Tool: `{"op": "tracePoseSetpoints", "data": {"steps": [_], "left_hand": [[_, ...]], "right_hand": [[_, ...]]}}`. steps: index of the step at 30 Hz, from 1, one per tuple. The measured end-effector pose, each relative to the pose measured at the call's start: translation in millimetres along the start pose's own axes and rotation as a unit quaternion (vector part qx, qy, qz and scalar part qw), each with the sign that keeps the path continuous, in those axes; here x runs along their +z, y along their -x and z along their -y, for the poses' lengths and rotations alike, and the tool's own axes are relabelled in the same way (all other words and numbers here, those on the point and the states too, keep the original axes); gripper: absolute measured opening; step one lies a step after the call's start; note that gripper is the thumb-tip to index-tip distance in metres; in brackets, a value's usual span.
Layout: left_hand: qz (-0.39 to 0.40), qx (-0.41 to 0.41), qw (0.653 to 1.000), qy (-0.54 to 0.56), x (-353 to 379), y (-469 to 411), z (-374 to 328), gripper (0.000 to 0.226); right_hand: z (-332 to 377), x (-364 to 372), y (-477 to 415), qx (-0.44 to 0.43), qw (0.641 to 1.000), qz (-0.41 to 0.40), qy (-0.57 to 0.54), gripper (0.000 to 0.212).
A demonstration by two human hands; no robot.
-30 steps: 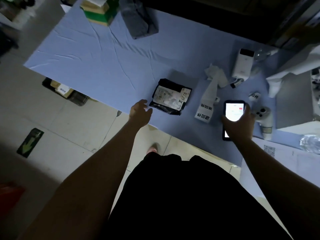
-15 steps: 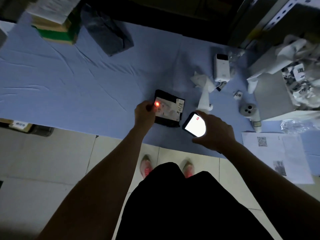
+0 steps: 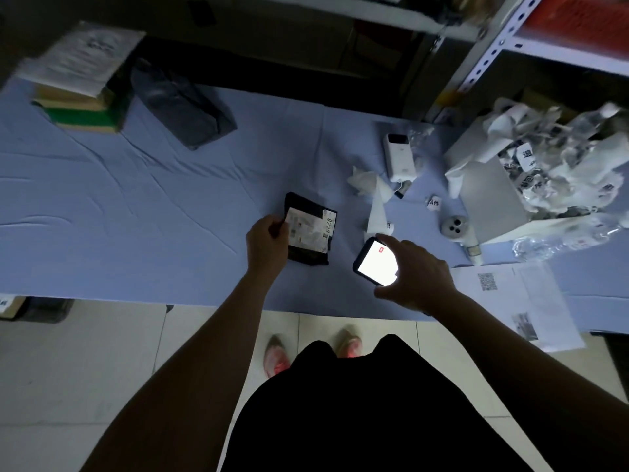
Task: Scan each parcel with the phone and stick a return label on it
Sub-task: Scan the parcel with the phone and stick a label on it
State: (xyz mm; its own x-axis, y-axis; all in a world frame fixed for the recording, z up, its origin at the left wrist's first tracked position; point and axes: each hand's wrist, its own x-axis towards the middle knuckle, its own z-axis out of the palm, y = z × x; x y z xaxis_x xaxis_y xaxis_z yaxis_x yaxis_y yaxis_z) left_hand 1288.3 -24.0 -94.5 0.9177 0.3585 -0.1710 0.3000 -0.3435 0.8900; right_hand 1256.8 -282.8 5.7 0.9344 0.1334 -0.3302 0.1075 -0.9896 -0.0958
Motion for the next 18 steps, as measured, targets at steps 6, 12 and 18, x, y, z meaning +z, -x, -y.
{"op": "tracePoseSetpoints", "data": {"steps": [6,12,18], "left_hand": [[-0.045,0.039,0.977,-0.204,4,7,-8,0.023],[0.204,0.013,0.975,-0.088,66,21,-39,0.024],[0.216,-0.109,0.969,-0.057,138,31,-52,0.037]], "right_hand": [[-44,22,-14,0.095,0.984,-0.034,-0.144,0.094],[-101,47,-45,0.2,0.957,-0.041,-0.206,0.08],[-137,67,-75,0.212,0.957,-0.008,-0.197,0.088]]}}
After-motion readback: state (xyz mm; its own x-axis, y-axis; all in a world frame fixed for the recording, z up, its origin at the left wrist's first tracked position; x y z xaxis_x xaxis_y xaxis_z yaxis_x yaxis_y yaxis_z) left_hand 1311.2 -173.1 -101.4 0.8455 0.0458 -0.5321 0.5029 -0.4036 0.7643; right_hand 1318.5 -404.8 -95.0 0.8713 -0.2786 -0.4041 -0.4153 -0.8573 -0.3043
